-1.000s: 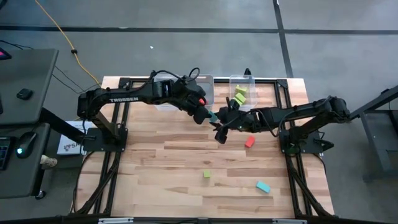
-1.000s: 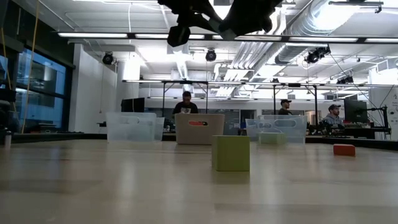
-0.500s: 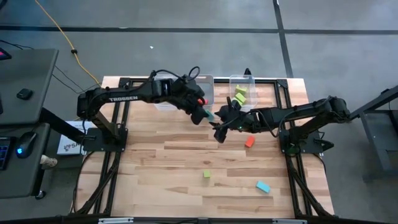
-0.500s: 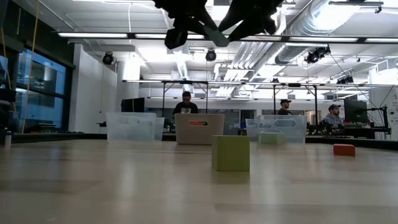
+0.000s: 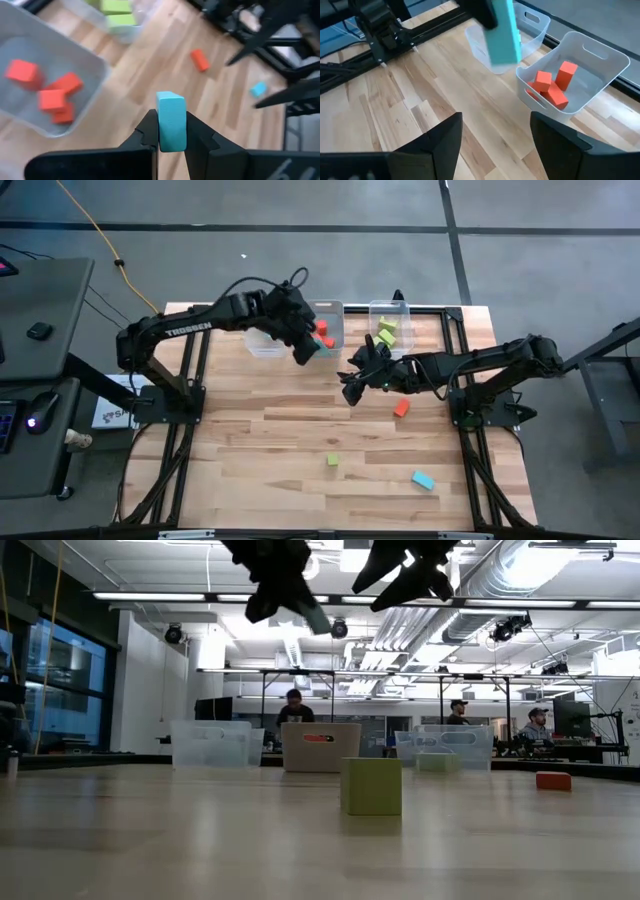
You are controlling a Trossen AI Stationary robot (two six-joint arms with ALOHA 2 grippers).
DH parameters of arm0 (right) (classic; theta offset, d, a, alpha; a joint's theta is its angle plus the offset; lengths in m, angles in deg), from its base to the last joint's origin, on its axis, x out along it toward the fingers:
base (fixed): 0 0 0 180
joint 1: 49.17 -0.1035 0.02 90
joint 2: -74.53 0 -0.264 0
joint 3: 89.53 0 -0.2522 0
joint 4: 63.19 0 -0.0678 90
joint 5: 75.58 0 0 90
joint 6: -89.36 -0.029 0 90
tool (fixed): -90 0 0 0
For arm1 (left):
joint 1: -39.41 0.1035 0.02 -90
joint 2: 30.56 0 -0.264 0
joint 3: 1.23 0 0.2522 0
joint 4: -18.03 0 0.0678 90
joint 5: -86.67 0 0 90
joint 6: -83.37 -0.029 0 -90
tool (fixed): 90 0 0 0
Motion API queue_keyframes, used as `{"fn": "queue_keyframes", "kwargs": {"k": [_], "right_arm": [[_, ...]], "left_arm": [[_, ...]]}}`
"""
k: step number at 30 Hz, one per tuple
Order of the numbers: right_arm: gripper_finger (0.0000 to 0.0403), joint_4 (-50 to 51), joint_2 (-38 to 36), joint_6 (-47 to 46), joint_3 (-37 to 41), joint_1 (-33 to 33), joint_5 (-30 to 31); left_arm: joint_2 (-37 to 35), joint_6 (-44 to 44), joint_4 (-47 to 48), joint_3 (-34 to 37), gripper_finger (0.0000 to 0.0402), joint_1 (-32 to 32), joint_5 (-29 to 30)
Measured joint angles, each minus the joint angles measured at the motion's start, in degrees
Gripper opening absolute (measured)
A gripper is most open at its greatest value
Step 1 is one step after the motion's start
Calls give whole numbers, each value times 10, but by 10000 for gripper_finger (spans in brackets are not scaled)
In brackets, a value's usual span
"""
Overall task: Sort & place blocks by color
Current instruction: Put the small blue rectangular block into the left transparent bin
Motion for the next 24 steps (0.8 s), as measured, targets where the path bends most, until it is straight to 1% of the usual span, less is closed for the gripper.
{"fn": "queue_keyframes", "kwargs": {"k": [6, 10, 13, 20, 24], "right_arm": [[225, 0, 0, 1, 0, 0, 3], [225, 0, 0, 5, 0, 1, 20], [225, 0, 0, 29, 0, 8, 29], [225, 0, 0, 43, 0, 54, 29], [225, 0, 0, 67, 0, 89, 12]], "left_arm": [[-3, -48, 36, 0, 32, 55, 13], [-3, -70, 37, 0, 32, 92, 33], [-3, -80, 37, 0, 32, 121, 49], [-3, -84, 58, 0, 32, 201, 78], [-3, -79, 68, 0, 32, 238, 125]]}}
